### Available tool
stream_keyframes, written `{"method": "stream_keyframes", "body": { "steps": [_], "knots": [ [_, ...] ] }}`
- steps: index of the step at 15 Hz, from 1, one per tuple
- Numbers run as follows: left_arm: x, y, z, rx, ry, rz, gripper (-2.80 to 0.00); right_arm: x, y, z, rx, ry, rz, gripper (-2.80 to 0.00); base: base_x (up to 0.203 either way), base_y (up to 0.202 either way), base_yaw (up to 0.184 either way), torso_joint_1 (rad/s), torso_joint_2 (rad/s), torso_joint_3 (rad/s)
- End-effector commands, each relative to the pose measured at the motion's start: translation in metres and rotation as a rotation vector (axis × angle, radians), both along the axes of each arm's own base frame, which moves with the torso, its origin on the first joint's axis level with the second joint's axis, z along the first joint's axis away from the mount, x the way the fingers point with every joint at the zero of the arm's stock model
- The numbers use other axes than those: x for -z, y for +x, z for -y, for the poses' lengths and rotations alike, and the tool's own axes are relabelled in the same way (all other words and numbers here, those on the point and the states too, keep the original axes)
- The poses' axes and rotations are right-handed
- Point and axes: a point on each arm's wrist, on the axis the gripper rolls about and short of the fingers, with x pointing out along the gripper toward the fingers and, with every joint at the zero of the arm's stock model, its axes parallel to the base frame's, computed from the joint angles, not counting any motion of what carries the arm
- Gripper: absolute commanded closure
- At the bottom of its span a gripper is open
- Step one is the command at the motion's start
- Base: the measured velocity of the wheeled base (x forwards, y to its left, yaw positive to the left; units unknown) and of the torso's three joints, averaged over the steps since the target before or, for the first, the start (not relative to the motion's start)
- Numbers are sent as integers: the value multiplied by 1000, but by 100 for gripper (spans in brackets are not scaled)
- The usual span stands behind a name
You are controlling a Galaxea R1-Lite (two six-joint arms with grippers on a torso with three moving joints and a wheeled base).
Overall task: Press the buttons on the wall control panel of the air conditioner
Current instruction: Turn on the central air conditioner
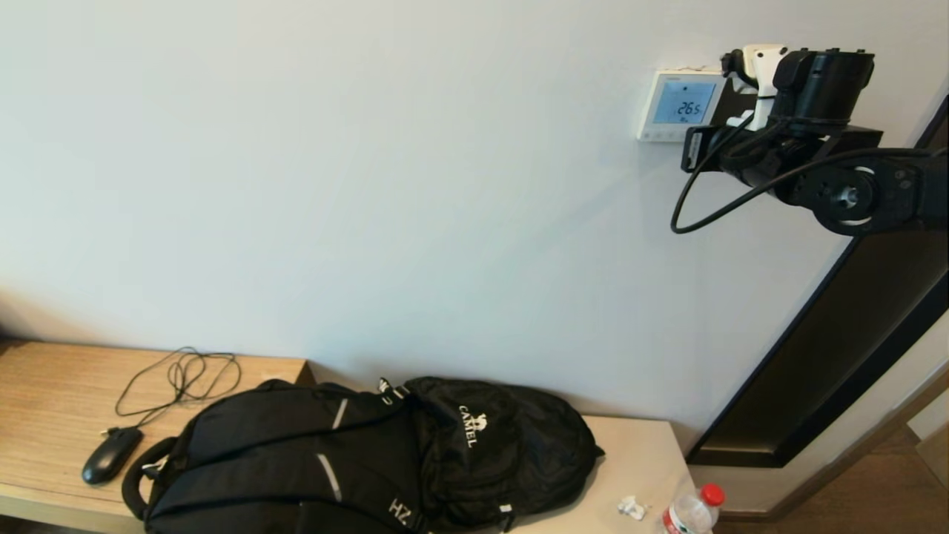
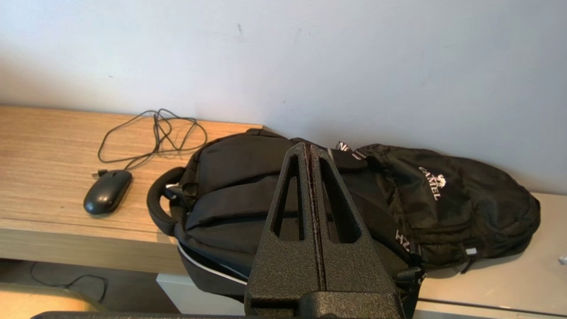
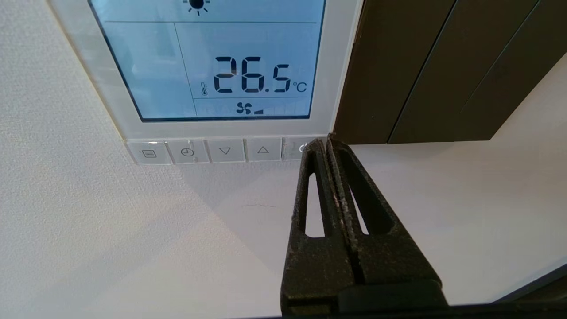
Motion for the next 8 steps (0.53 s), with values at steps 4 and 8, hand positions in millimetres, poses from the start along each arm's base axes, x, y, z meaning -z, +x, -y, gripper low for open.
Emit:
{"method": "stream_keyframes", "body": {
  "steps": [4, 8],
  "knots": [
    [0, 0, 0, 0, 0, -1, 0, 0, -2, -2, -4, 0, 2, 0, 0, 0, 0, 0, 0, 0],
    [0, 0, 0, 0, 0, 1, 0, -8, -22, -10, -28, 5, 14, 0, 0, 0, 0, 0, 0, 0]
  ]
}}
